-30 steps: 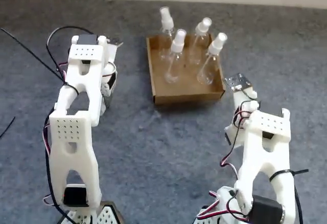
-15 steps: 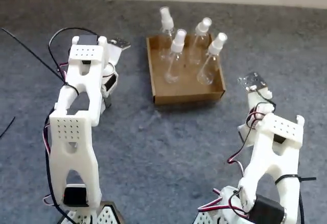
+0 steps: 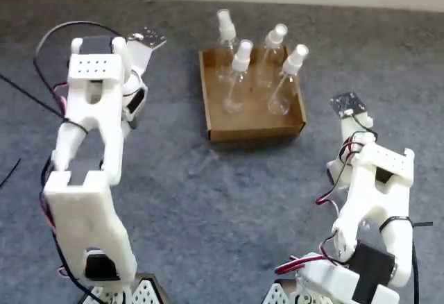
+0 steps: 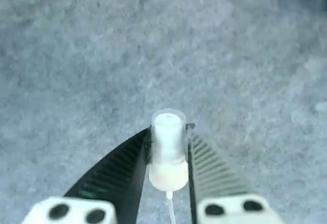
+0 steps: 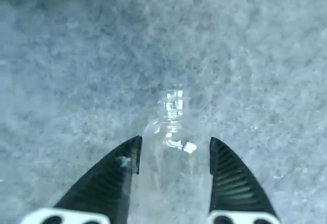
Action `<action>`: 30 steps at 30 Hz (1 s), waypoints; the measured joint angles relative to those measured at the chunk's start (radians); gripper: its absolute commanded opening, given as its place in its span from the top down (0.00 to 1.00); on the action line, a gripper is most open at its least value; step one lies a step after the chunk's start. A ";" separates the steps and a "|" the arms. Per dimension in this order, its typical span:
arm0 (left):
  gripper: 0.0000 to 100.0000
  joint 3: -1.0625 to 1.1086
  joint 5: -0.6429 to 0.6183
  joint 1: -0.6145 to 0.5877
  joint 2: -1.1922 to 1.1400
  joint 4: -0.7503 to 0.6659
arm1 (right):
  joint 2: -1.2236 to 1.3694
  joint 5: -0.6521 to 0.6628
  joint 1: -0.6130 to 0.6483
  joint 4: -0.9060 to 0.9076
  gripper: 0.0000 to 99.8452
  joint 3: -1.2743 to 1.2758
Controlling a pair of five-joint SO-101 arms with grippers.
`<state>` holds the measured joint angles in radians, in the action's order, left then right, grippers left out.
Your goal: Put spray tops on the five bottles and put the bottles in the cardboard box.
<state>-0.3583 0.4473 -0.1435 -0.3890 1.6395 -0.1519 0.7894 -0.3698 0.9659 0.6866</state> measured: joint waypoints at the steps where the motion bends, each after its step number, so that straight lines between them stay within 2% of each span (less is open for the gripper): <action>1: 1.00 0.071 0.003 0.000 0.055 -0.040 | 0.002 0.000 0.000 -0.003 0.88 0.000; 6: 1.00 0.512 0.009 0.015 0.356 -0.290 | 0.006 0.000 0.000 -0.009 0.87 0.002; 9: 1.00 0.744 0.008 0.058 0.486 -0.397 | 0.006 0.000 -0.002 -0.009 0.82 0.002; 11: 1.00 0.824 -0.018 0.080 0.519 -0.448 | 0.008 0.000 -0.002 -0.014 0.79 0.009; 16: 1.00 0.858 -0.054 0.097 0.511 -0.532 | 0.031 0.002 -0.012 0.072 0.74 0.012; 20: 0.99 0.861 -0.054 0.137 0.419 -0.600 | 0.031 0.003 -0.011 0.115 0.72 0.009; 24: 0.94 0.865 -0.054 0.169 0.321 -0.666 | 0.031 0.003 -0.008 0.123 0.70 0.000; 30: 0.92 0.862 -0.107 0.196 0.275 -0.695 | 0.031 0.003 -0.009 0.196 0.70 -0.038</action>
<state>0.5040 0.3399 0.0529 -0.1143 0.9444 -0.1212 0.7925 -0.3790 1.1623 0.6483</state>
